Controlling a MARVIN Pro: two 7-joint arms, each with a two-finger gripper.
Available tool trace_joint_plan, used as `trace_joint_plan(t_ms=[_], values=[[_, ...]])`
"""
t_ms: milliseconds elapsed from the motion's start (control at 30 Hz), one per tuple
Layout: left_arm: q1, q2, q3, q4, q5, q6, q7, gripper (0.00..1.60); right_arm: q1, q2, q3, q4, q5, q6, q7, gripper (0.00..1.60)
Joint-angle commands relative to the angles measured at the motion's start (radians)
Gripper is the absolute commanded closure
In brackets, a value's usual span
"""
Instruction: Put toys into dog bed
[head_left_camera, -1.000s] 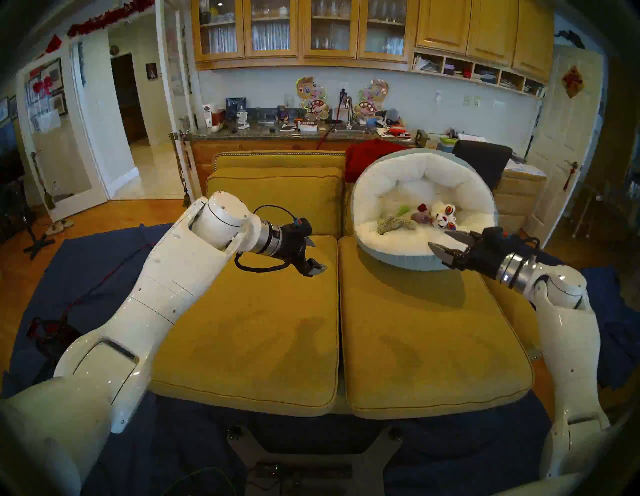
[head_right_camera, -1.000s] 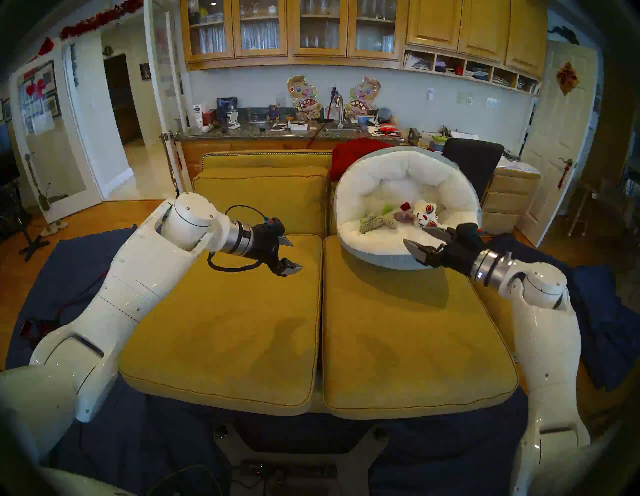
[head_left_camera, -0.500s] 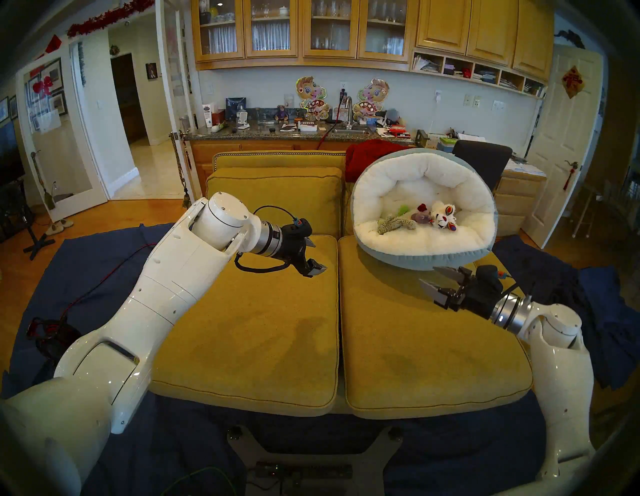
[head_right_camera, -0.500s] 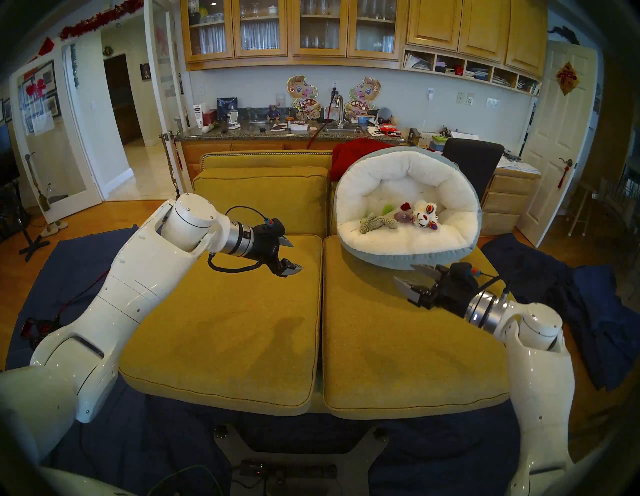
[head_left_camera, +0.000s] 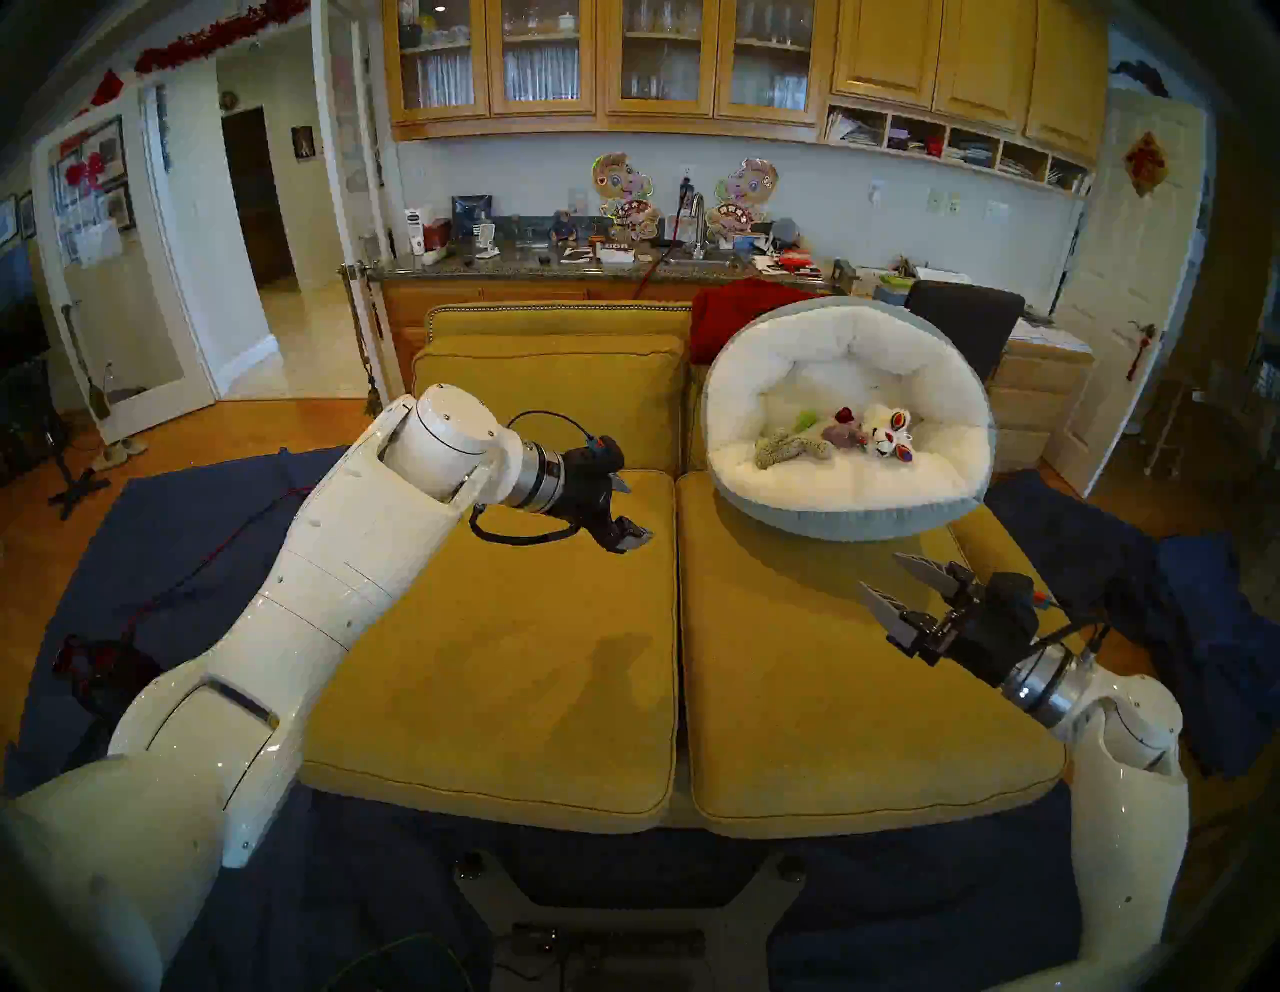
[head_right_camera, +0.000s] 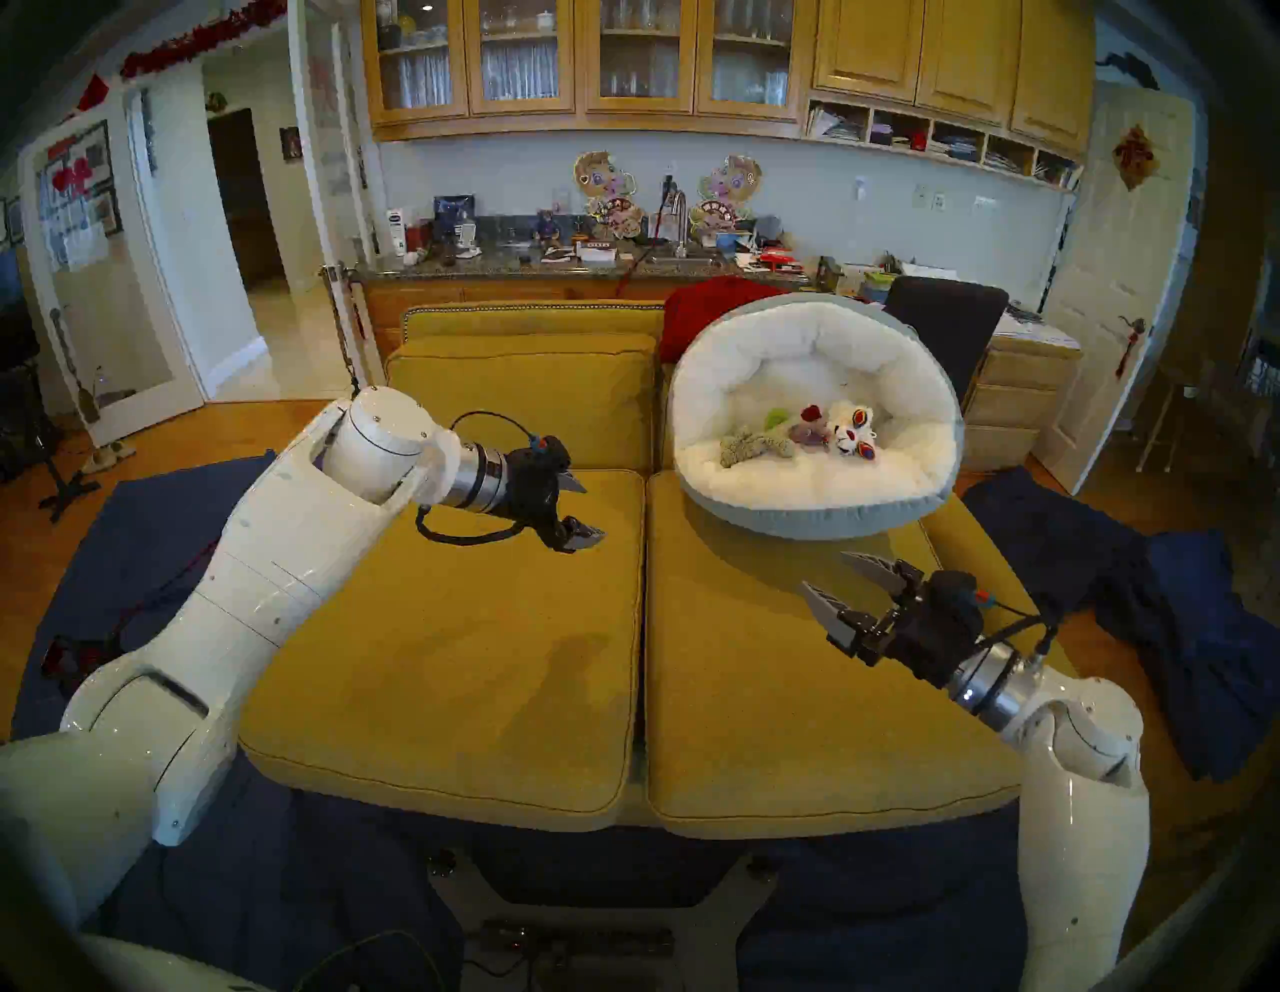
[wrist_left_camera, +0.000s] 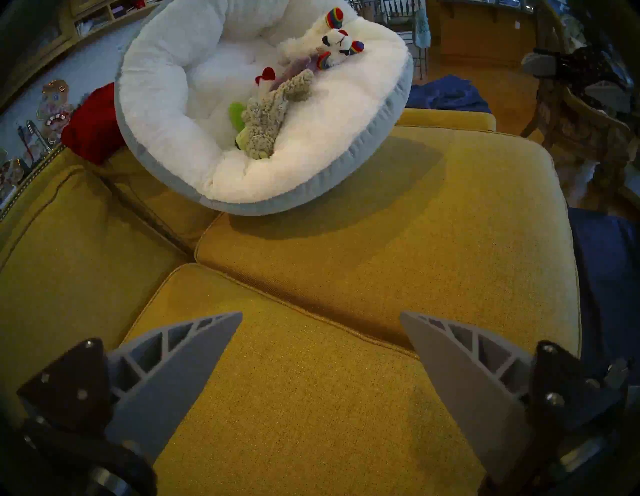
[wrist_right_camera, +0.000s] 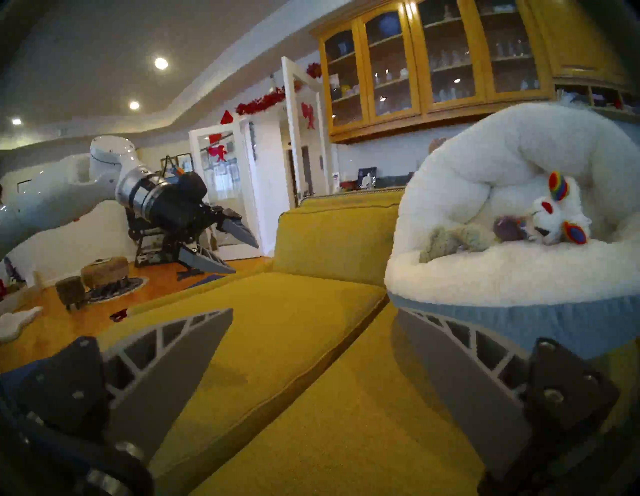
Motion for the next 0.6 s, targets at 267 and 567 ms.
trace_joint_plan(t_ms=[267,567], values=[[-0.042,-0.002,-0.025,-0.022,-0.007,-0.004,0.0,0.0,-0.136,-0.207,0.032,-0.196,0.009,-0.149,-0.118,0.0],[-0.044,-0.002,-0.027,-0.023,-0.009,-0.004,-0.003,0.0,-0.181,-0.302,0.012,-0.292,-0.082,-0.174,-0.259,0.0]])
